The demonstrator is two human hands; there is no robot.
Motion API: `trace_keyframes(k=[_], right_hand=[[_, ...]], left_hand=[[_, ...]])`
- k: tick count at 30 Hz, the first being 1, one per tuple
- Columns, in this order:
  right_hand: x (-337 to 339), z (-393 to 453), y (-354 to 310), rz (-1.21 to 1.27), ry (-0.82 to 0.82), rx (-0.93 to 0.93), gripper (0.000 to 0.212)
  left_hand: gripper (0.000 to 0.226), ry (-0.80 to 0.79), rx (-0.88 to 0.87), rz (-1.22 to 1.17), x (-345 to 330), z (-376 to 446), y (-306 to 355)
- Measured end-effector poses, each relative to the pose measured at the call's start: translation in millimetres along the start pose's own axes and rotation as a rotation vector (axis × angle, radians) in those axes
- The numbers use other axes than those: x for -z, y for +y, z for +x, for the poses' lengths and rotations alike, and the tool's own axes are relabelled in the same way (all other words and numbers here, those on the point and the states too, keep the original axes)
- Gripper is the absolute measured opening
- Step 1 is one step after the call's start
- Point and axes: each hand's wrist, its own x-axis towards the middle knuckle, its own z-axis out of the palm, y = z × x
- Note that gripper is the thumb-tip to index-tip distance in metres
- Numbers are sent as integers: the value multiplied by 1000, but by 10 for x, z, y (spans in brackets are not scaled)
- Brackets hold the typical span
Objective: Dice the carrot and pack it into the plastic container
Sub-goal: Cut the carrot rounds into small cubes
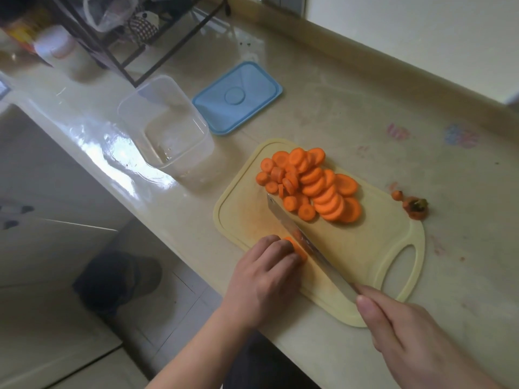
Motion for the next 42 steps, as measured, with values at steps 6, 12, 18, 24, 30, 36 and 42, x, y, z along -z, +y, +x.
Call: trace_keyframes(k=[6,12,18,24,30,36,42], right_hand=[[42,-72,-41,-4,-42,-50,76],[-8,-173,137,-133,-21,-60,88],[-113,43,76,-163,-30,69,60],[-5,44,-16,-85,-28,115,40],[28,-122,17,-96,-77,88,60],[46,-256,94,-106,-82,0,39],[-115,-184,112,-212,-37,38,56]], left_hand=[[15,-3,-19,-18,-18,-30,-20],[18,0,-25,-13,-24,-26,-42],[17,20,-26,-10,-24,5,-27],[13,25,-12,-32,20,-8,-3],[8,67,-15,-7,-5,-30,-24],[9,78,-6,-21,-12,-33,-21],[13,77,-15,-23,-7,-14,-32]])
